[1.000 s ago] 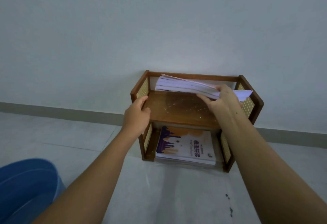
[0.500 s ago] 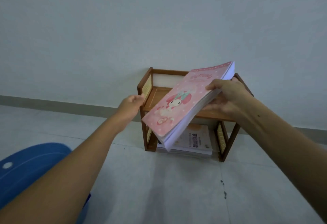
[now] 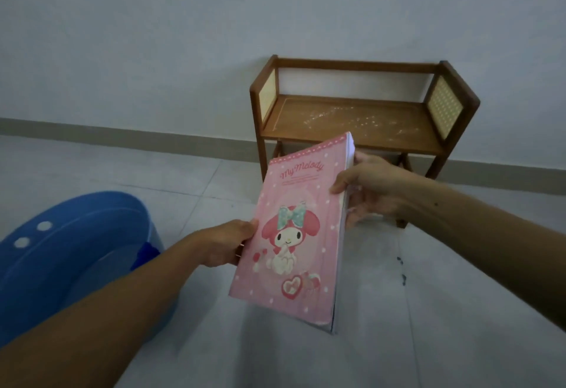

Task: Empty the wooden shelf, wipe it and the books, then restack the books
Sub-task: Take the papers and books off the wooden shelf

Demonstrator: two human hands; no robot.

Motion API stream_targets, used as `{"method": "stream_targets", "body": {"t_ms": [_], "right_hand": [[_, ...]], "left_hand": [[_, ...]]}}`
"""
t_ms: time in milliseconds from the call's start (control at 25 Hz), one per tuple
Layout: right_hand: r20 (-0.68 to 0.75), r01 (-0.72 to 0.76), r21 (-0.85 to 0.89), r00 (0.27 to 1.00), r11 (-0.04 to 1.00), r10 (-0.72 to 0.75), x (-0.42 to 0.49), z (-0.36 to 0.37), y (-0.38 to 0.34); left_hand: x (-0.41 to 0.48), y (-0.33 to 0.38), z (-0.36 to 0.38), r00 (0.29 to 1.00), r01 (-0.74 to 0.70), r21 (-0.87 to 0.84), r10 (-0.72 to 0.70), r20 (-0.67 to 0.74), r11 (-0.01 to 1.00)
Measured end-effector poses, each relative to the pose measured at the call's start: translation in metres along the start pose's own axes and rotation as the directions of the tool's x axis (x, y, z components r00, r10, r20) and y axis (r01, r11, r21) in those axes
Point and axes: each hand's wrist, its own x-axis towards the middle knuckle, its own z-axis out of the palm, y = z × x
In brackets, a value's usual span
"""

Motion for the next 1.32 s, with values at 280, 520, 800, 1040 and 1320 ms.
{"method": "stream_targets", "body": {"t_ms": [280, 520, 800, 1040, 1320], "right_hand": [[-0.04, -0.311, -0.085, 0.95, 0.947, 0.308, 0.069, 0.04, 0.128], [-0.144, -0.289, -0.098, 0.951, 0.952, 0.274, 0.118, 0.052, 0.195], [-0.151, -0.288, -0.115, 0.951, 0.951, 0.27, 0.119, 0.047, 0.205], [-0.24, -0.325, -0.046, 0.921, 0.945, 0.306, 0.106, 0.032, 0.188], [-0.332, -0.209, 0.363, 0.882, 0.908, 0.335, 0.138, -0.022, 0.161]], "left_hand": [[0.03, -0.089, 0.007, 0.958, 0.287, 0.131, -0.283, -0.049, 0.949], [0.049, -0.125, 0.026, 0.941, 0.33, 0.234, -0.297, -0.164, 0.915], [0.065, -0.13, 0.035, 0.913, 0.354, 0.284, -0.264, -0.311, 0.891], [0.064, -0.094, 0.041, 0.905, 0.411, 0.598, -0.231, -0.357, 0.688], [0.117, -0.017, 0.043, 0.845, 0.188, 0.446, 0.088, -0.528, 0.875]]}}
